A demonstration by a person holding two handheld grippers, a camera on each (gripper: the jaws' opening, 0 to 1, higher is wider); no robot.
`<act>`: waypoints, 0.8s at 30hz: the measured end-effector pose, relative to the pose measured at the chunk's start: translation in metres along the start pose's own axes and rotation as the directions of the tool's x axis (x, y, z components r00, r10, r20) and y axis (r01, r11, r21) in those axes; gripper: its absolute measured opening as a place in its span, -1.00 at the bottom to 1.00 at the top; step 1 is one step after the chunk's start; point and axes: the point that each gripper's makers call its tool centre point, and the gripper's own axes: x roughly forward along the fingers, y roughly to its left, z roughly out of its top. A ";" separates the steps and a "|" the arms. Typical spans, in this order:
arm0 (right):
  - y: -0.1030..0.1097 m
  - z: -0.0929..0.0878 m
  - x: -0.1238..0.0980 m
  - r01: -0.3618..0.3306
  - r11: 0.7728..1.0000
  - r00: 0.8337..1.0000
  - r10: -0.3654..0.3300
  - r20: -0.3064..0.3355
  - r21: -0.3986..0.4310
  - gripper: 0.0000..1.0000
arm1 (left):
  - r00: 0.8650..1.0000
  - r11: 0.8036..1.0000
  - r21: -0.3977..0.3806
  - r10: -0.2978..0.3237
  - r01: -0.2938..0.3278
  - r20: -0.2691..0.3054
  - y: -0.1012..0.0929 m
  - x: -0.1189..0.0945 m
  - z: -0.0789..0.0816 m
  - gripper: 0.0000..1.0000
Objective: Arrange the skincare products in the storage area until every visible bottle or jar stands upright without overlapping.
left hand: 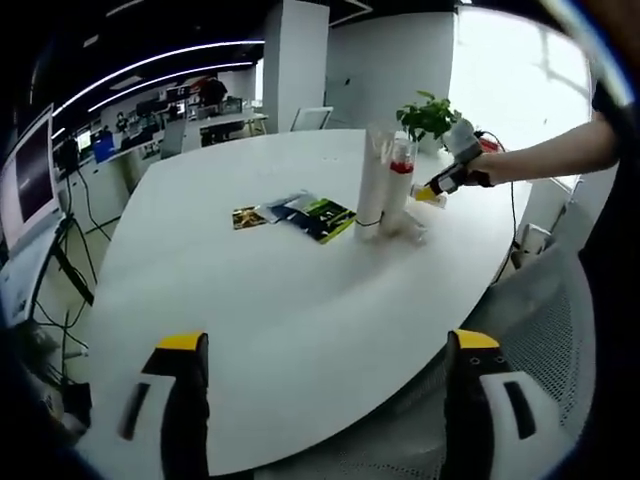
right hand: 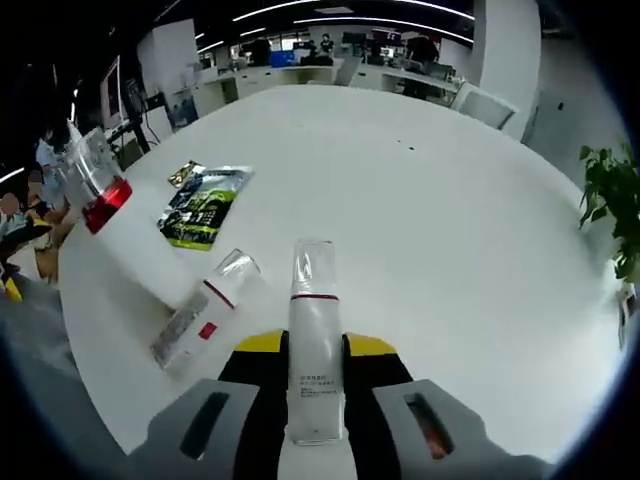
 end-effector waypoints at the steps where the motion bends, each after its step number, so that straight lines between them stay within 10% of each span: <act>1: 0.001 0.002 -0.005 0.002 1.000 1.000 -0.002 0.014 0.011 -0.61 | 1.000 1.000 0.001 -0.001 0.001 0.002 0.000 0.000 0.000 0.91; 24: 0.036 -0.014 -0.078 0.025 0.992 0.986 -0.045 0.162 0.122 -0.60 | 0.996 0.997 -0.003 -0.078 0.078 0.052 -0.014 -0.005 0.008 0.89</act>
